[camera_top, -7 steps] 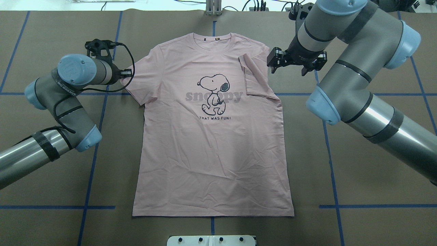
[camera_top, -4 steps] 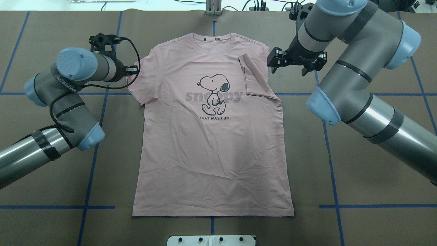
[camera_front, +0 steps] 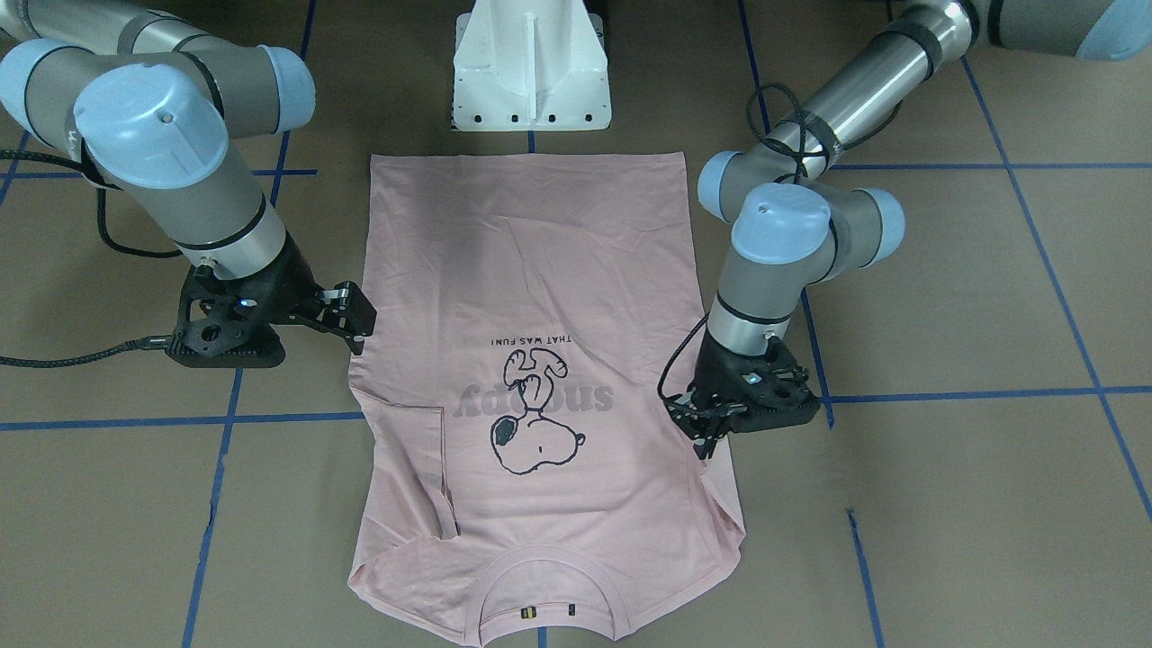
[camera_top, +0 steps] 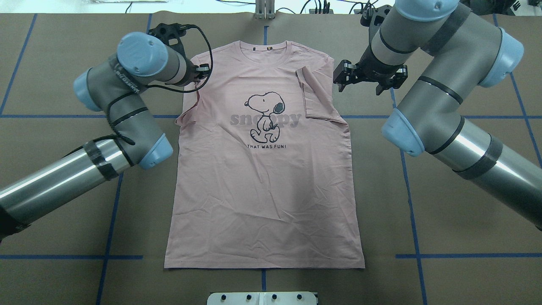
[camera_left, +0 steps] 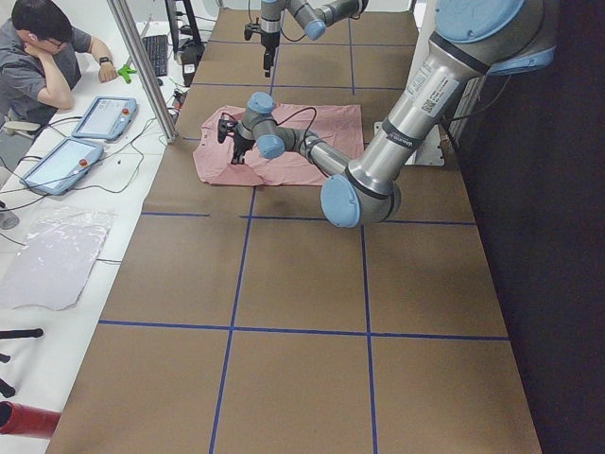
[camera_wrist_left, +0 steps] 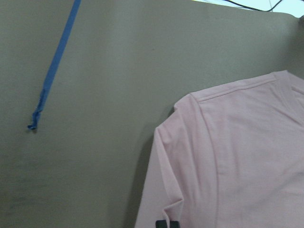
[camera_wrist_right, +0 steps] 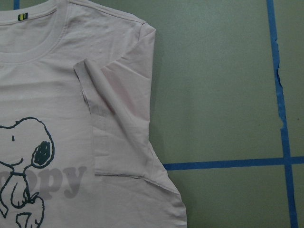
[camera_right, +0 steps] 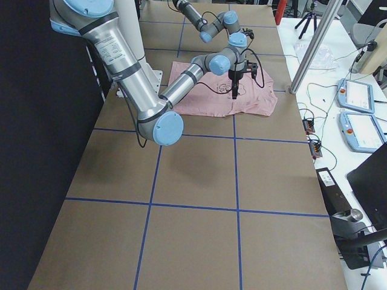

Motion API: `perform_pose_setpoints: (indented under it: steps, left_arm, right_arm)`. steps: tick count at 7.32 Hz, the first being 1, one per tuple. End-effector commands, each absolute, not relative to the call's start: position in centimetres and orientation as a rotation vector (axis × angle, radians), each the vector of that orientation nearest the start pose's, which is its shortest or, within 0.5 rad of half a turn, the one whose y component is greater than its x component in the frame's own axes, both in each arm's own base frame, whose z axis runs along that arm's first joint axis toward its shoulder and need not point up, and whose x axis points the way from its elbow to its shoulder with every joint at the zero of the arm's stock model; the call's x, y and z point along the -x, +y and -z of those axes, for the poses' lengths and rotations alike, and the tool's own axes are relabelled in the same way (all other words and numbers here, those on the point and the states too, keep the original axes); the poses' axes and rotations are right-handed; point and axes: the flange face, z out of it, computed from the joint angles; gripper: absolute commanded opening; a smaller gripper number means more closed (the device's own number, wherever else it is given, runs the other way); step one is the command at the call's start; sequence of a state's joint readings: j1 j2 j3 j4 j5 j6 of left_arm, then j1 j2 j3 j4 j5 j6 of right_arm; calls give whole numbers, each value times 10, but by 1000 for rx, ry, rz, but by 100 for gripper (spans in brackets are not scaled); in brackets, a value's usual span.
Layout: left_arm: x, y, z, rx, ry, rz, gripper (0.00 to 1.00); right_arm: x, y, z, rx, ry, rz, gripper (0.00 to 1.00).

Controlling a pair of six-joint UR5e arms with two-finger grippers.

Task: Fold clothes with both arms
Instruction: 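Fold the sleeve nearest the left gripper inward onto the shirt body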

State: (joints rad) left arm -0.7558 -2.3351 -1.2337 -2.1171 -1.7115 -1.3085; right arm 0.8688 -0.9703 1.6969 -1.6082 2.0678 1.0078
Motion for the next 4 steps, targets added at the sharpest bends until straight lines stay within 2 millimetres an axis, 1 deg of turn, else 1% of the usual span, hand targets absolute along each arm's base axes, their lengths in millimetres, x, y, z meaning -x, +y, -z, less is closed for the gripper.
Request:
perform_pose_setpoints:
  steps: [1, 2, 3, 4]
  left_arm:
    - [-533, -650, -228, -321, 945, 448, 0]
    - [-548, -637, -232, -305, 948, 436, 0]
    - [-554, -631, -234, -295, 951, 442, 4]
    - [-557, -628, -231, -304, 976, 434, 99]
  right_arm:
    - [364, -564, -259, -83, -819, -115, 100]
    - [364, -564, -260, -82, -818, -115, 100]
    - [364, -563, -261, -80, -817, -114, 100]
    - [365, -563, -262, -81, -816, -113, 100]
